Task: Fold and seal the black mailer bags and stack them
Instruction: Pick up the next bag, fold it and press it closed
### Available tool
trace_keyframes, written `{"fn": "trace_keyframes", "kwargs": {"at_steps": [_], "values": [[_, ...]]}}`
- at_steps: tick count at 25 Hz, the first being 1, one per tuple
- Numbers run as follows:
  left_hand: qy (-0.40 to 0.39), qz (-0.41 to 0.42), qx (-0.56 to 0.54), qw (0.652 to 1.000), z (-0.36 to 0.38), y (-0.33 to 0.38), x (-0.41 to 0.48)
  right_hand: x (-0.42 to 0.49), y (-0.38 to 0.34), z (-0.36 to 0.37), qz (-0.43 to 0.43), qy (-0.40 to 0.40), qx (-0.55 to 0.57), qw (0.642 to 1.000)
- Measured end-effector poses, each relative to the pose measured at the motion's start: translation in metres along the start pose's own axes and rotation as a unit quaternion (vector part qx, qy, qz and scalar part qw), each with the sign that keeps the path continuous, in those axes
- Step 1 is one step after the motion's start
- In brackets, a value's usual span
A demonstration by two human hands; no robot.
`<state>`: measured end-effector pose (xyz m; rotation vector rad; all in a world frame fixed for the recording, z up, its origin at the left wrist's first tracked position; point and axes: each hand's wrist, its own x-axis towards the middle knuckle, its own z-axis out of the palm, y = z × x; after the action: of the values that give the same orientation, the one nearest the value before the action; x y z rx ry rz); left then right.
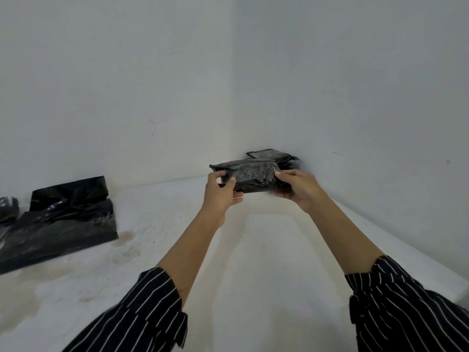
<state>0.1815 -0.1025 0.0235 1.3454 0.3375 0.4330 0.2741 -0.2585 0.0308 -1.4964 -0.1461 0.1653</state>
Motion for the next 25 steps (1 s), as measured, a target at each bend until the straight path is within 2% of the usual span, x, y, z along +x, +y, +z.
{"fn": "trace_keyframes", "kwargs": {"at_steps": [10, 17, 20, 23, 25], "values": [[-0.037, 0.051, 0.147, 0.987, 0.080, 0.008, 0.161, 0.167, -0.029, -0.016, -0.102, 0.136, 0.001, 0.985], [-0.059, 0.059, 0.176, 0.981, 0.102, -0.011, 0.214, 0.249, -0.007, -0.017, -0.136, 0.211, -0.115, 0.961], [-0.089, 0.057, 0.190, 0.976, 0.106, -0.015, 0.219, 0.256, 0.002, -0.018, -0.127, 0.211, -0.184, 0.951], [-0.112, 0.046, 0.203, 0.972, 0.107, -0.020, 0.221, 0.251, 0.011, -0.021, -0.121, 0.171, -0.241, 0.948], [-0.109, 0.055, 0.204, 0.971, 0.109, -0.025, 0.221, 0.245, 0.018, -0.022, -0.143, 0.165, -0.291, 0.932]]}}
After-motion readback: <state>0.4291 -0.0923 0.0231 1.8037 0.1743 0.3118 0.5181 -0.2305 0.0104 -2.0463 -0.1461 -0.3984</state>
